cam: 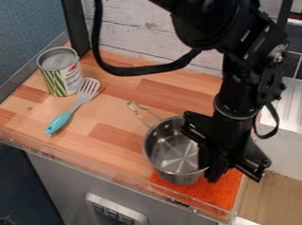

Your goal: Put the silver pot on the orange cloth

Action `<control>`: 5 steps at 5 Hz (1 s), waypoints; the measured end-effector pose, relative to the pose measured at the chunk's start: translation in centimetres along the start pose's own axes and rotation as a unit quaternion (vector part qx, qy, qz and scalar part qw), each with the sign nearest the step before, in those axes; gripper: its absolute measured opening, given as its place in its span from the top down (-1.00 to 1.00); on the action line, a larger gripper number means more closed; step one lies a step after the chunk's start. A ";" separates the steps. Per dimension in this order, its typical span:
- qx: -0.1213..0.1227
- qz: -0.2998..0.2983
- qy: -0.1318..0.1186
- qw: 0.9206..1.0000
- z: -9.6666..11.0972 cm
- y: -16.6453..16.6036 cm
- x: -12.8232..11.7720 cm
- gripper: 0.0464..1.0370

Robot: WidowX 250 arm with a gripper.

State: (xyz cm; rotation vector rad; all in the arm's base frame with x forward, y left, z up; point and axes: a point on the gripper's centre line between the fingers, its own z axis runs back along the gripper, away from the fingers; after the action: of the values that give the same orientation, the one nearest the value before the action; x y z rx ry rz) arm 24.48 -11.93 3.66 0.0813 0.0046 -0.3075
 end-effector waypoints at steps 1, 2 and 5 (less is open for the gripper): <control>-0.003 -0.007 -0.012 1.000 0.5 -0.1 0.8 0.94; -0.005 -0.007 -0.010 1.000 0.5 -0.3 0.9 0.87; -0.024 0.035 -0.013 0.999 3.4 0.8 -0.2 -0.71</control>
State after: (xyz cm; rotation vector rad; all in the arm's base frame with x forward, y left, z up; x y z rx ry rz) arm 24.51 -11.34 7.15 0.0288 -0.0168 -0.2378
